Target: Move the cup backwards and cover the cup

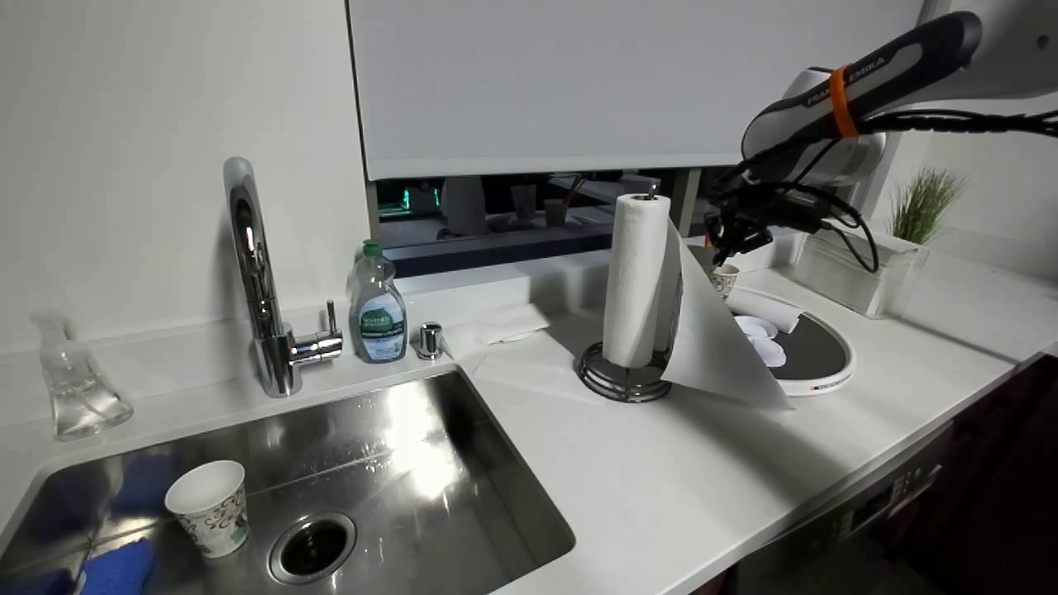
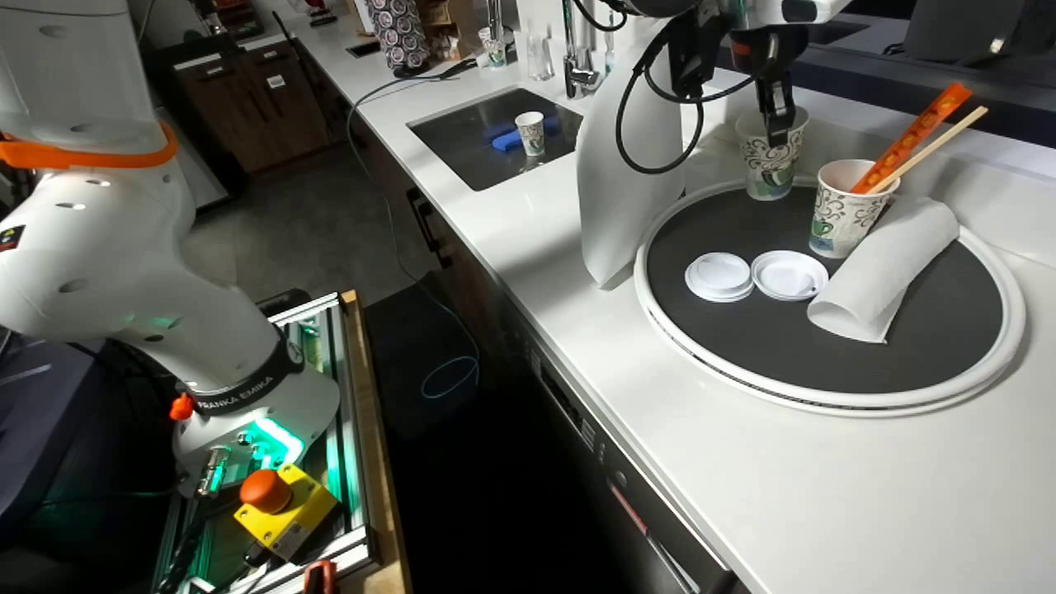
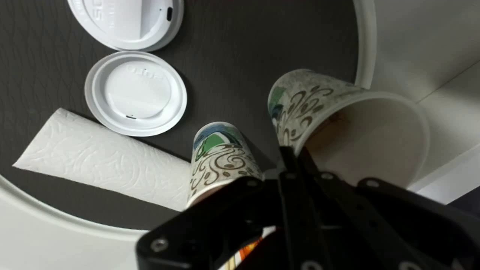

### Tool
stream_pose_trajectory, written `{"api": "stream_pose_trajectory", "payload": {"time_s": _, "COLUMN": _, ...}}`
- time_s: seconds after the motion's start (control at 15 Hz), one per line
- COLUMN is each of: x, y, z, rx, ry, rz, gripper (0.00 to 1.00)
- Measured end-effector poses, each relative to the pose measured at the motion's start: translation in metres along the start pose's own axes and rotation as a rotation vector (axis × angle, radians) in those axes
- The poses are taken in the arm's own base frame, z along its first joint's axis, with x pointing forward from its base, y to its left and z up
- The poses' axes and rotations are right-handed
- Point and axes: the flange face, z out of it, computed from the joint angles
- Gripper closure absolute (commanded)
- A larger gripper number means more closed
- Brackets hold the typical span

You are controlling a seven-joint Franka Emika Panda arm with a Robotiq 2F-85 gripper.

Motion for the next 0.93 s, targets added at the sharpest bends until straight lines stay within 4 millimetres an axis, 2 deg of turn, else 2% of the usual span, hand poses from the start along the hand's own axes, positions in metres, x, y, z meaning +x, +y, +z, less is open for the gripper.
{"api": "stream_pose_trajectory", "payload": {"time_s": 0.2, "x": 0.002, "y": -0.007, "z": 0.020, "rx": 0.006, "ry": -0.019, "rz": 0.007, "gripper": 0.99}}
{"api": "stream_pose_trajectory", "payload": {"time_s": 0.27, "x": 0.003, "y": -0.007, "z": 0.026, "rx": 0.003, "ry": -0.025, "rz": 0.008, "gripper": 0.87}}
{"api": "stream_pose_trajectory", "payload": {"time_s": 0.33, "x": 0.004, "y": -0.008, "z": 0.030, "rx": -0.002, "ry": -0.035, "rz": 0.008, "gripper": 0.70}}
{"api": "stream_pose_trajectory", "payload": {"time_s": 0.6, "x": 0.008, "y": -0.010, "z": 0.034, "rx": -0.007, "ry": -0.052, "rz": 0.009, "gripper": 0.42}}
{"api": "stream_pose_trajectory", "payload": {"time_s": 0.8, "x": 0.015, "y": -0.011, "z": 0.023, "rx": 0.006, "ry": -0.034, "rz": 0.015, "gripper": 0.19}}
{"api": "stream_pose_trajectory", "payload": {"time_s": 0.93, "x": 0.017, "y": -0.009, "z": 0.008, "rx": 0.011, "ry": -0.023, "rz": 0.014, "gripper": 0.04}}
